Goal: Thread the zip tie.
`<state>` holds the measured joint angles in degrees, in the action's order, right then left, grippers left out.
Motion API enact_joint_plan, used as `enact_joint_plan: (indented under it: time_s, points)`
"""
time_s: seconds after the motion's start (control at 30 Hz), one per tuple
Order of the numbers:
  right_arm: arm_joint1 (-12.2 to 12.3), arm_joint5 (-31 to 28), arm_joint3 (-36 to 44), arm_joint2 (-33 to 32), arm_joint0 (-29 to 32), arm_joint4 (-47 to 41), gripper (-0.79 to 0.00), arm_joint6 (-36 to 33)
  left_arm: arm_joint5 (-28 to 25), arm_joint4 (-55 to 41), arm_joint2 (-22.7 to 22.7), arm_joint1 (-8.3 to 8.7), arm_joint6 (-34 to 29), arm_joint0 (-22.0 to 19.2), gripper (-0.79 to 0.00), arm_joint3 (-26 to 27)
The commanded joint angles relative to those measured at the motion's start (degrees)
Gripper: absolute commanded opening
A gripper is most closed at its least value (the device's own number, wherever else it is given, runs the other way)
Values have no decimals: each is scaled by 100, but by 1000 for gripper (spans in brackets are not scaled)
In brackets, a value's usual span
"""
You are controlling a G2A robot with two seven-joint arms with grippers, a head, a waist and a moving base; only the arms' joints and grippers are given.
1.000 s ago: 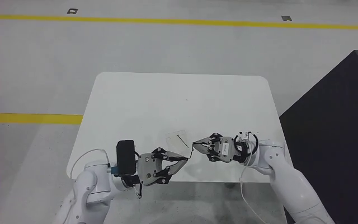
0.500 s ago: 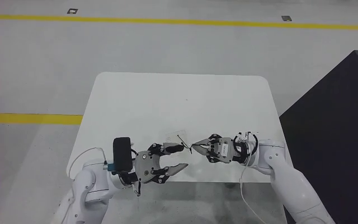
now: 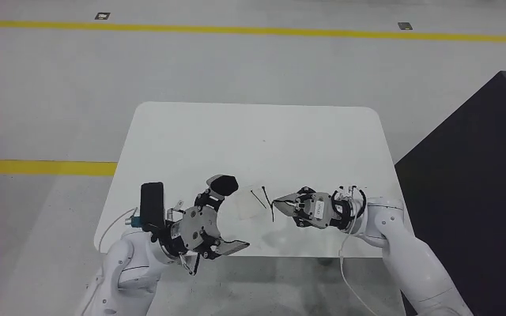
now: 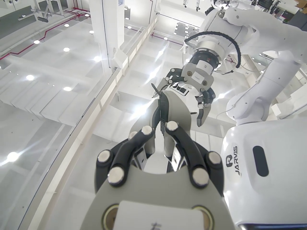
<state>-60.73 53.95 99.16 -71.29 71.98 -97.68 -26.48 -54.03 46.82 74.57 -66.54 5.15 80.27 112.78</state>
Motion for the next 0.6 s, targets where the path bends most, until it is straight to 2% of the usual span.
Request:
enact_joint_plan:
  time_s: [0.0,0.13,0.23,0.47,0.5,0.57]
  points:
    - [0,1,0,0,0,0,-785,-1,-1,28,1,0,1,0,0,1]
    - [0,1,0,0,0,0,-785,-1,93,-116,-138,8,-250,134,0,24]
    - [0,1,0,0,0,0,-785,-1,259,-278,-212,61,-967,335,0,132]
    - [0,1,0,0,0,0,-785,-1,1262,-961,-114,177,-2527,759,0,283]
    - [0,1,0,0,0,0,-785,-1,1455,-1322,-145,169,-2509,769,0,328]
    - [0,1,0,0,0,0,-785,-1,1455,-1322,-145,169,-2509,769,0,328]
